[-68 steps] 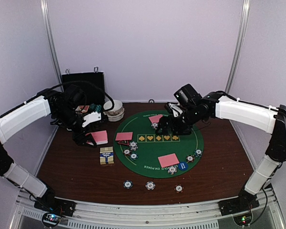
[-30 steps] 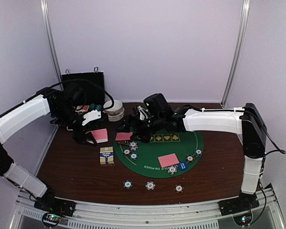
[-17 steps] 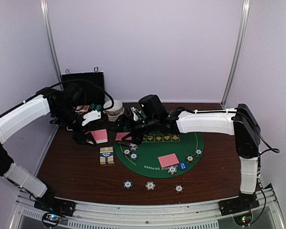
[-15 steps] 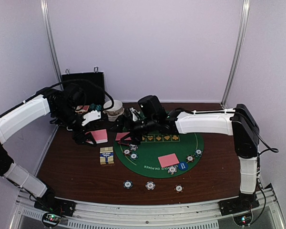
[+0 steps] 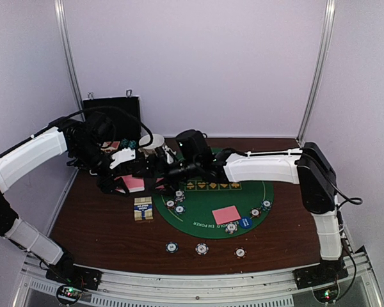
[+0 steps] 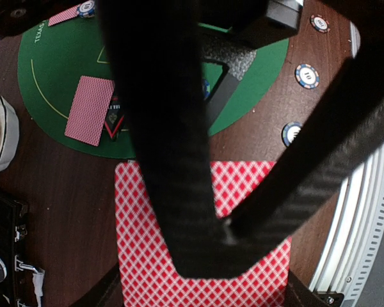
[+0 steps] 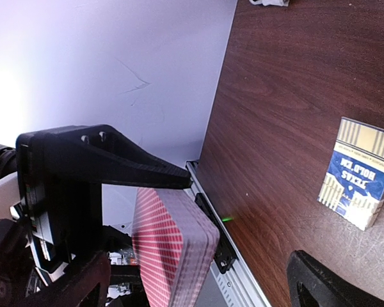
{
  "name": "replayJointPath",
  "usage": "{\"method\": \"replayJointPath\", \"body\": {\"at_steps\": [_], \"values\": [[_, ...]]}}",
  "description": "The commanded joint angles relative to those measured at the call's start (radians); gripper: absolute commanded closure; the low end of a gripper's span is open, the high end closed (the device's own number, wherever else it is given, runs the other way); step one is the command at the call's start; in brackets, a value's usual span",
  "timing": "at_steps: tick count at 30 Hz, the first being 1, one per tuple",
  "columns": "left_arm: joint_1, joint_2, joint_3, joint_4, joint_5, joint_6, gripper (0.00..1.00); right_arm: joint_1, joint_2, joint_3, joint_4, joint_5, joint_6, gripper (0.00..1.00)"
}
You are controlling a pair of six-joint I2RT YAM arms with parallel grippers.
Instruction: Distribute texas hold em gaming equipment
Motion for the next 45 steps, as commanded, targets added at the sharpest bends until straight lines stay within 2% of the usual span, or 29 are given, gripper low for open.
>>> {"method": "replayJointPath", "body": {"at_steps": [1,7,14,22,35,45], "values": [[-0.006,0.002,0.04,0.018,0.019,-0.001,1.0,0.018,0.055,0.079,0.036,-0.044,0.03,0.0],[-0.007,0.004,0.04,0.018,0.02,-0.002,1.0,0.026,0.11,0.134,0.049,-0.071,0.06,0.01],[-0.007,0.0,0.04,0.018,0.022,-0.001,1.0,0.022,0.146,0.157,0.056,-0.079,0.079,0.07],[-0.007,-0.004,0.04,0.017,0.022,-0.002,1.0,-0.009,0.119,0.052,0.111,-0.062,0.105,0.22],[-0.007,-0.012,0.033,0.018,0.017,-0.001,1.0,-0.038,0.042,-0.019,0.049,-0.059,0.035,0.47],[-0.007,-0.009,0.031,0.017,0.016,-0.002,1.0,-0.044,-0.036,-0.029,0.04,-0.072,0.021,0.53]]}}
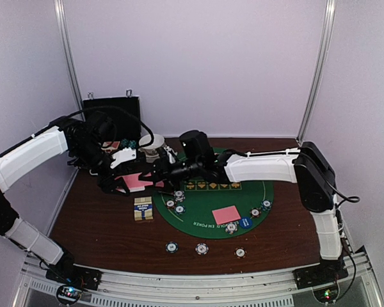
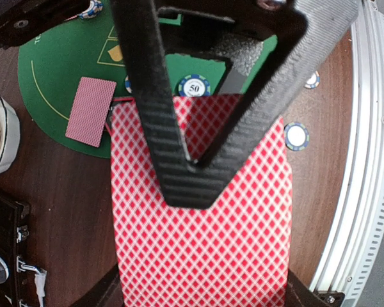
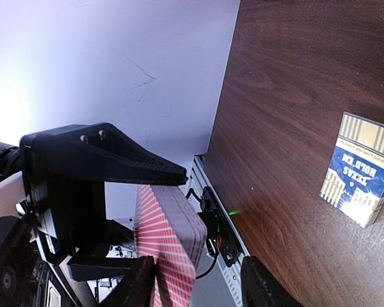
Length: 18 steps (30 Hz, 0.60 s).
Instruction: Distribute texas hold em gaming equipment
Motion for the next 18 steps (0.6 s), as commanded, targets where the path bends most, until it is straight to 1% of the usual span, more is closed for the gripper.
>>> {"method": "replayJointPath", "body": {"at_steps": [1,6,13,18], "values": [[0.0,-0.016,0.02,0.022,0.022,-0.001,1.0,-0.012,-0.067,-0.018,-0.036,0.004,-0.018,0.54],[0.0,-0.017,0.018,0.022,0.02,0.0,1.0,-0.014,-0.089,-0.037,-0.022,-0.009,-0.008,0.65],[0.0,-0.014,0.018,0.023,0.011,0.001,1.0,-0.021,-0.107,-0.056,0.013,-0.024,0.018,0.85],[0.0,-0.014,0.017,0.023,0.0,0.004,1.0,-0.041,-0.131,-0.074,0.007,-0.027,0.018,0.94]]}}
